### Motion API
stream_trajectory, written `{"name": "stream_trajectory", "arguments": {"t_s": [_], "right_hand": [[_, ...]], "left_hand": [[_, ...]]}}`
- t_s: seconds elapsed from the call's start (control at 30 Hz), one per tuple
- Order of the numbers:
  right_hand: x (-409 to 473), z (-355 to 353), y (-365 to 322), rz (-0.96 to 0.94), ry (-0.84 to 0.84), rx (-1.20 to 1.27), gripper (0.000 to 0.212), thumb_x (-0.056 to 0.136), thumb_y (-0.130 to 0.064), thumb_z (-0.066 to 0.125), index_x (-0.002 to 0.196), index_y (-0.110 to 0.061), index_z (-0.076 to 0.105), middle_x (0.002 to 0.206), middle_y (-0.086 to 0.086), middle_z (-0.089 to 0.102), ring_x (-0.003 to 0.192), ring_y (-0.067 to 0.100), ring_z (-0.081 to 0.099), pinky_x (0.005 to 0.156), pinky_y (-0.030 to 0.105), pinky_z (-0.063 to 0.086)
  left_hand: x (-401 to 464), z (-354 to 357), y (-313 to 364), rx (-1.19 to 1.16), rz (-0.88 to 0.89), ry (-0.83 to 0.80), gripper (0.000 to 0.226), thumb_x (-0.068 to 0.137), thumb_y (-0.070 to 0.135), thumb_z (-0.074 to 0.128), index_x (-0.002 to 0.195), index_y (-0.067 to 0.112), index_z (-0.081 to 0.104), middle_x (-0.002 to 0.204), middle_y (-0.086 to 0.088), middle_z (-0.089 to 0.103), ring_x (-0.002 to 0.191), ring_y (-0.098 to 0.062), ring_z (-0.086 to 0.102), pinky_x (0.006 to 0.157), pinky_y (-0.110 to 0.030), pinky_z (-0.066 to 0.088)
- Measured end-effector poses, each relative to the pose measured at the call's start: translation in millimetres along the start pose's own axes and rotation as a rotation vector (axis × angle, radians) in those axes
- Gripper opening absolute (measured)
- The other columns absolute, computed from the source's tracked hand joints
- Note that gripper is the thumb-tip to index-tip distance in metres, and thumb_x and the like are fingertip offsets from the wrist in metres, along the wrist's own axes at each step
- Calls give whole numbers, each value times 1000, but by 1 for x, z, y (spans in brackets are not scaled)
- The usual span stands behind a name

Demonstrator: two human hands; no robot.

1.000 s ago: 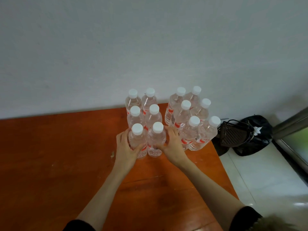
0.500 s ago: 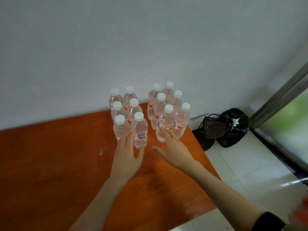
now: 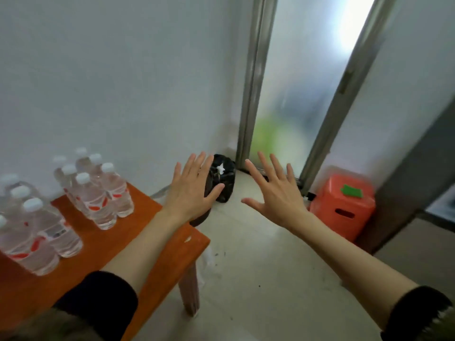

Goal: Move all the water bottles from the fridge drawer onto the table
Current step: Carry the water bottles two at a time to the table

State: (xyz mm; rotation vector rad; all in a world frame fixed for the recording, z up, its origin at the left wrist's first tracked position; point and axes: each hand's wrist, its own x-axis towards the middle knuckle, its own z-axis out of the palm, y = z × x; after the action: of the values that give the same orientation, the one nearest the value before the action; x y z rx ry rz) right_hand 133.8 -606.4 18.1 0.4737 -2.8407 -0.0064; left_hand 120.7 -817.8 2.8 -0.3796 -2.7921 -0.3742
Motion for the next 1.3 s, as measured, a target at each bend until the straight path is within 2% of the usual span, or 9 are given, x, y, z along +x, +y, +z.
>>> {"name": "stream_trajectory", "arguments": {"t_s": [0.1,0.2,0.37,0.6,0.8,0.93,1.13,1.2,1.3], "right_hand": [[-56,-16,69,158,-8,-70,85,85,-65,42,148,-34,-6,157,2,-15,145,27,-13,114,55,-2],[-109,-34,128,312,-1,-121,85,84,-63,45,149,-33,-1,158,4,-10,146,29,-6,114,57,2],[-189,-54,209,530,-19,-186,86,85,-65,41,148,-33,-8,158,4,-14,145,28,-11,113,57,-3],[-261,-59,315,781,7,-214,85,83,-69,38,148,-34,-5,157,3,-15,145,26,-14,113,56,-3],[-287,-50,417,917,-49,-267,85,81,-73,29,147,-35,-11,157,2,-17,144,25,-15,113,54,-6],[-297,-42,477,972,-69,-282,90,70,-79,5,146,-34,-12,157,3,-15,145,25,-14,113,54,-7],[-319,-33,563,1050,-94,-250,86,78,-75,22,144,-35,-14,157,2,-15,145,25,-14,113,53,-7],[-328,-28,594,1064,-90,-236,86,74,-80,11,143,-35,-15,157,1,-15,145,25,-13,113,52,-7],[-342,-16,642,1076,-111,-215,105,54,-86,-19,146,-35,-13,157,-1,-13,145,23,-13,113,52,-7]], "left_hand": [[19,17,78,-46,119,-18,78,87,62,23,148,15,11,156,-5,14,145,-24,8,116,-49,10],[31,33,160,-156,231,-64,76,90,58,31,149,15,11,157,-5,12,145,-22,5,117,-48,6],[47,63,282,-219,499,-78,90,73,67,9,148,17,12,156,-4,14,145,-23,8,116,-46,9],[81,124,425,-280,762,-122,83,79,64,15,148,18,14,156,-3,16,145,-21,8,117,-49,9],[127,180,528,-345,821,-193,71,90,58,27,148,24,5,158,1,5,145,-16,-1,119,-43,4],[154,209,581,-376,864,-265,70,92,56,30,148,26,0,157,5,0,145,-13,-6,119,-40,1],[187,249,667,-369,936,-330,73,91,59,29,149,26,-1,158,4,0,145,-14,-4,118,-38,-1],[195,261,695,-361,946,-350,73,92,59,29,149,25,-1,158,3,-1,145,-14,-5,119,-39,-1],[208,280,736,-361,943,-378,72,92,58,28,149,24,0,158,3,-1,145,-14,-6,119,-40,2]]}}
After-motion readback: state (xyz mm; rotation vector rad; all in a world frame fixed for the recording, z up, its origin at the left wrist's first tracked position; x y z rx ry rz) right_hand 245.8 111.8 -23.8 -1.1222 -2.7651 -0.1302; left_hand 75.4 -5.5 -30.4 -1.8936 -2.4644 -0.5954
